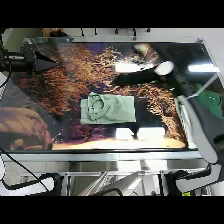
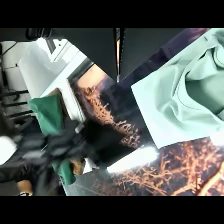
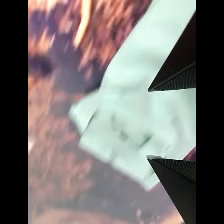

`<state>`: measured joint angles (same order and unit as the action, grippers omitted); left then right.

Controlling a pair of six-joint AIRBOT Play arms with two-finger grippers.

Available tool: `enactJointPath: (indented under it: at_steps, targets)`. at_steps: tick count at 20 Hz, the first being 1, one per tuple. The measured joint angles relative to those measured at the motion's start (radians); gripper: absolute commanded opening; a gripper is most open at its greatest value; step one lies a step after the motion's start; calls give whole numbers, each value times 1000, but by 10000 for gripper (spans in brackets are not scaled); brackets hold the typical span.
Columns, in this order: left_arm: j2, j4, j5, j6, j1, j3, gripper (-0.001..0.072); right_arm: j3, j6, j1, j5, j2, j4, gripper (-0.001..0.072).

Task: Fold the shirts.

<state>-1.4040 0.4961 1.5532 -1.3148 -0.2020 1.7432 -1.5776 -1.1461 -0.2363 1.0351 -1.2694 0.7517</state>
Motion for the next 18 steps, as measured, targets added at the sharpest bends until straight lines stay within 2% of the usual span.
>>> enactJointPath:
  at_steps: [3,7,10,18]
  targets:
    - [5,0,0,3,0,-3,16,53,-71,144,130,24,144,465]
    - [6,-1,0,5,0,-5,16,176,-84,217,176,-19,199,464]
    - [6,-1,4,6,0,-5,16,236,-38,226,171,-92,150,465]
    - [6,-1,11,6,0,-5,16,269,94,148,159,-220,-98,463]
